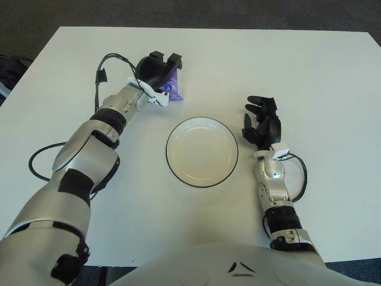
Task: Put the tissue paper into the plate.
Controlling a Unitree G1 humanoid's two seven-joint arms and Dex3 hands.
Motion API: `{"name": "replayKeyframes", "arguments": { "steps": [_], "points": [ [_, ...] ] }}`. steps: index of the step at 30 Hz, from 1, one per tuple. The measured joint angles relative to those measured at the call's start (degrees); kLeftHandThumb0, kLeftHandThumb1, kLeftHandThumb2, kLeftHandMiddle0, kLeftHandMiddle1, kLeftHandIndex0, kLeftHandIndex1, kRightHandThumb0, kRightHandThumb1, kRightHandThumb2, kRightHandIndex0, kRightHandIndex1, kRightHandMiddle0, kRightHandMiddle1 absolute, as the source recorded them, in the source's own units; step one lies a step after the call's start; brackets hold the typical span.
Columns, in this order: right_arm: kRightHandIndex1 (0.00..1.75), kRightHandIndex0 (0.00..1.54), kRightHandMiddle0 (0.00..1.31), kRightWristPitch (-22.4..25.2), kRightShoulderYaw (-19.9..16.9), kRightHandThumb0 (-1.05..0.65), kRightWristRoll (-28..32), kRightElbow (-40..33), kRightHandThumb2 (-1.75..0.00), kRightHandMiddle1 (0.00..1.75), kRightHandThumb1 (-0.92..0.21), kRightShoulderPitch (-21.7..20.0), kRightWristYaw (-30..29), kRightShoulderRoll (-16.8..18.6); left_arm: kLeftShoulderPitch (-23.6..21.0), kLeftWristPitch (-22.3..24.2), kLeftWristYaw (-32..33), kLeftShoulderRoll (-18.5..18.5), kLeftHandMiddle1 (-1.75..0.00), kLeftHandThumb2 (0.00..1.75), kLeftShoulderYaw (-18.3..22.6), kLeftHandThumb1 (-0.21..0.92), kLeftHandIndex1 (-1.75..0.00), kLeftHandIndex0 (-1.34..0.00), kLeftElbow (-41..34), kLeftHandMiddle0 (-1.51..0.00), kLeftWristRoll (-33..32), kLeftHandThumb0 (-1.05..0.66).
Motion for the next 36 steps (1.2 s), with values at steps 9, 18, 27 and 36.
{"name": "replayKeyframes", "arguments": {
  "steps": [9, 18, 27, 36],
  "points": [
    [1.53, 0.45, 0.24, -0.06, 0.11, 0.36, -0.31, -0.03, -0.55, 1.27, -0.78, 0.00, -0.02, 0.03, -0.33, -3.66, -2.65, 0.83, -1.75, 1.75, 1.72, -0.07, -1.71, -0.71, -0.21, -0.88, -1.23, -0.01],
    [1.57, 0.45, 0.23, -0.06, 0.43, 0.37, -0.45, -0.36, -0.66, 1.29, -0.72, 0.07, -0.37, 0.07, 0.63, -9.09, -8.99, 3.56, -1.75, 1.75, 3.82, -0.07, -1.72, -0.71, -5.14, -0.87, -3.58, -0.01],
    [1.56, 0.44, 0.23, 0.22, 0.46, 0.36, -0.47, -1.25, -0.61, 1.30, -0.75, 0.16, -0.58, 0.06, 5.53, -11.35, -20.10, 7.68, -1.74, 1.70, 7.55, -0.02, -1.74, -0.66, -23.26, -0.83, -9.54, -0.01],
    [1.61, 0.46, 0.21, 0.25, 0.41, 0.38, -0.50, -1.21, -0.81, 1.31, -0.64, 0.27, -0.58, 0.07, 12.64, -12.59, -32.61, 11.73, -1.72, 1.64, 11.32, 0.04, -1.75, -0.61, -43.56, -0.81, -17.06, 0.00]
  ]
}}
